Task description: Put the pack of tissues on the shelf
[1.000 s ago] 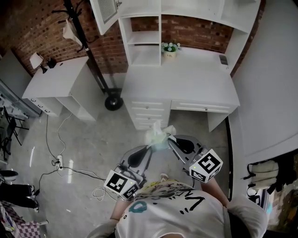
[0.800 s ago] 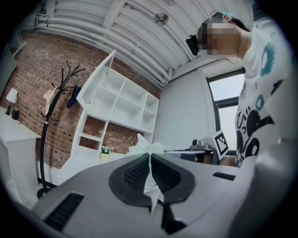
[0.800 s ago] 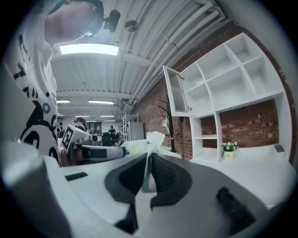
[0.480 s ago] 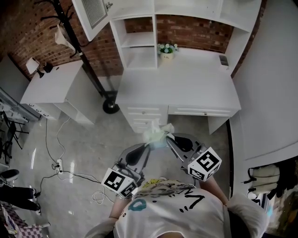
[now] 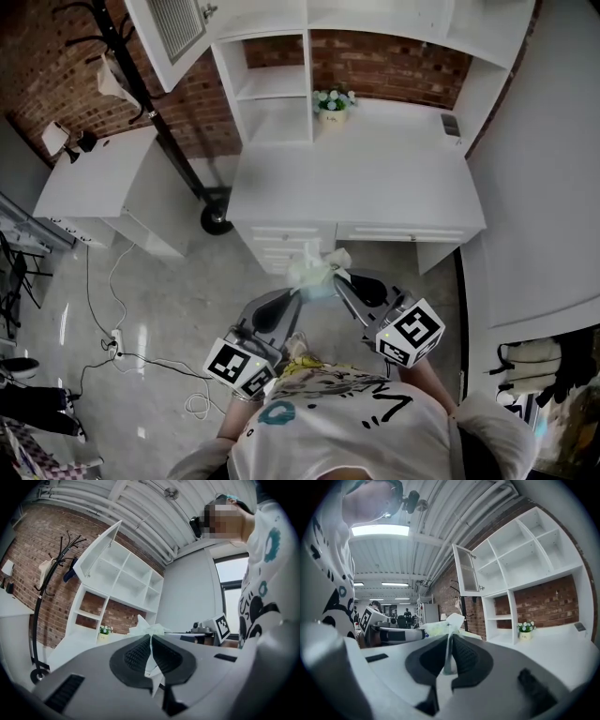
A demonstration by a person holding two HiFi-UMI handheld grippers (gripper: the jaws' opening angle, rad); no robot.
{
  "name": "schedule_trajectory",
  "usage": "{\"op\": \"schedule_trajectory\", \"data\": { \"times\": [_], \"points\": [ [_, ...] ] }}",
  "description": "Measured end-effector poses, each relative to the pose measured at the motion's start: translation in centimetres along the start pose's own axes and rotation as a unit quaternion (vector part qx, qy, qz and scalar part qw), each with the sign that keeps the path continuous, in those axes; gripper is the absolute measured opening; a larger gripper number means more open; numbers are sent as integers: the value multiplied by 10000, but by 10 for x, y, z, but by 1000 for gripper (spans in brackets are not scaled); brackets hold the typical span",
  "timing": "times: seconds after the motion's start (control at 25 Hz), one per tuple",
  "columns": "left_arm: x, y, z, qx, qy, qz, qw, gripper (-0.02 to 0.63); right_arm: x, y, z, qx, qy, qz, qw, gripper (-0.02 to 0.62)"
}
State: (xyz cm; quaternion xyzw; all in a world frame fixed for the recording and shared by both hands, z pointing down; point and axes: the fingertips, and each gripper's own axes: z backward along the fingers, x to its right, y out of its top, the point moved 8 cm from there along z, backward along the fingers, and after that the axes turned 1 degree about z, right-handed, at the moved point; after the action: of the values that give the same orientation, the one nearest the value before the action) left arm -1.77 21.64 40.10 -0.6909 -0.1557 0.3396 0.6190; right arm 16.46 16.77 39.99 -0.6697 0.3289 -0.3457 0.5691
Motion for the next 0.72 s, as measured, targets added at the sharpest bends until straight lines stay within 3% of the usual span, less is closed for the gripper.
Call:
{"op": "schedule_trajectory", "data": {
  "times": [0.36,0.72],
  "points": [
    [-62,22,-21,-93,-138,263,9995,18,28,18,-57,-73,-143,-111,9998,29],
    [-121,37,-22,-88,-101,271,9995,18,35,23,-114,-59,-168,-154,9997,29]
  ]
}}
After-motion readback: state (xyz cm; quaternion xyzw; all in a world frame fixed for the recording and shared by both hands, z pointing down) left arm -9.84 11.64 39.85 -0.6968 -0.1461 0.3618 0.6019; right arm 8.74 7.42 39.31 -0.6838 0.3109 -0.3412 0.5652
